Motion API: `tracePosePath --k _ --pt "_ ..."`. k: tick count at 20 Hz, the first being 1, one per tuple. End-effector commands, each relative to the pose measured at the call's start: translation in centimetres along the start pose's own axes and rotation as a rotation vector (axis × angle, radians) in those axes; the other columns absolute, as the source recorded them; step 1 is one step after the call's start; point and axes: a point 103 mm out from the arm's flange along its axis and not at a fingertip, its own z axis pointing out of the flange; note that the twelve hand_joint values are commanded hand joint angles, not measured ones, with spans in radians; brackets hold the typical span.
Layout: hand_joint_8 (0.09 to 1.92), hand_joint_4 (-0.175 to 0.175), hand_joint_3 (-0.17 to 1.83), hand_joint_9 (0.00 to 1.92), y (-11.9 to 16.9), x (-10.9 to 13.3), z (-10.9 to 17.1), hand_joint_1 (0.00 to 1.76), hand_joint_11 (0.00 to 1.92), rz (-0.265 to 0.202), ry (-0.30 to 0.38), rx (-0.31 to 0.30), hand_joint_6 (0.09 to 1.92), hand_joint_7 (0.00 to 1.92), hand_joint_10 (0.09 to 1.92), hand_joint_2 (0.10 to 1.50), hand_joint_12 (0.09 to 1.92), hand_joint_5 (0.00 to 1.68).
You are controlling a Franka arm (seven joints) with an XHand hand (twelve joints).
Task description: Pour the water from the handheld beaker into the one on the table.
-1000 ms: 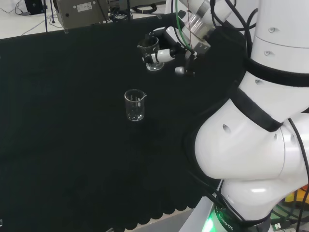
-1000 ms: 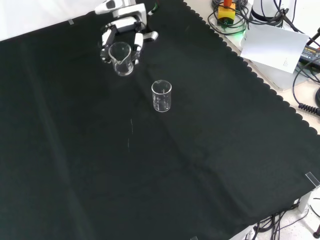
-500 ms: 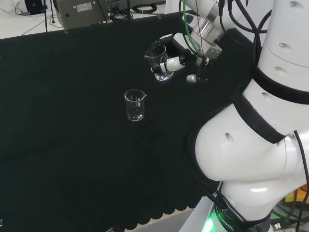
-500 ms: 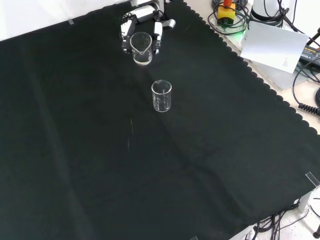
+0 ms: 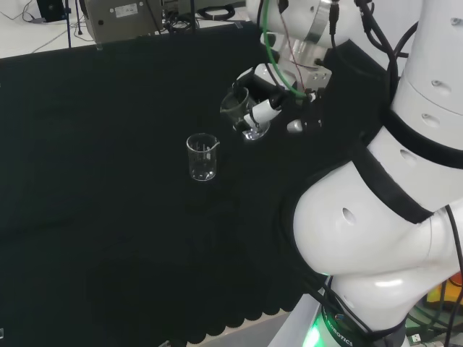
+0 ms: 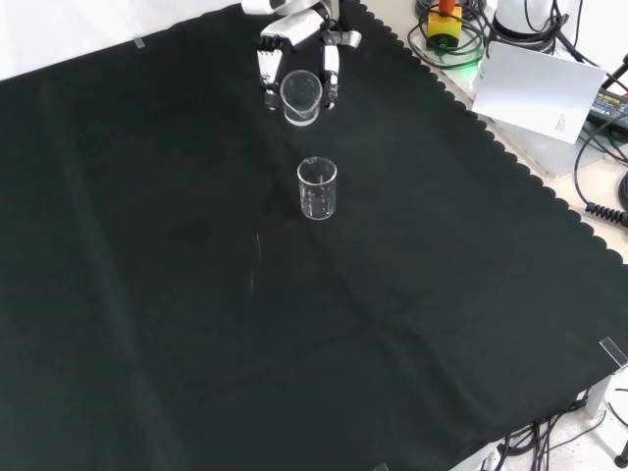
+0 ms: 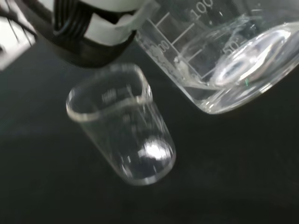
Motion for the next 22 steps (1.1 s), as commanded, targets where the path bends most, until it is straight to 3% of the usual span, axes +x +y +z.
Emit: tracePosePath --k 1,10,21,22 --pt "0.57 -0.175 -0.17 1.58 0.6 2.8 0.8 1.30 1.33 -0.060 -0.219 0.133 0.59 1.30 0.65 1.06 0.69 1.25" --pt "0.57 -0.175 -0.17 1.58 1.7 4.0 1.1 1.30 1.34 -0.043 -0.290 0.181 0.59 1.30 0.65 1.06 0.70 1.25" --pt "0.57 -0.175 -0.17 1.58 3.1 4.7 1.0 1.30 1.33 0.003 -0.465 0.226 0.59 1.30 0.66 1.06 0.70 1.25" --pt "0.53 -0.149 -0.17 1.58 3.2 4.8 0.9 1.30 1.33 0.006 -0.484 0.231 0.54 1.34 0.66 1.06 0.71 1.26"
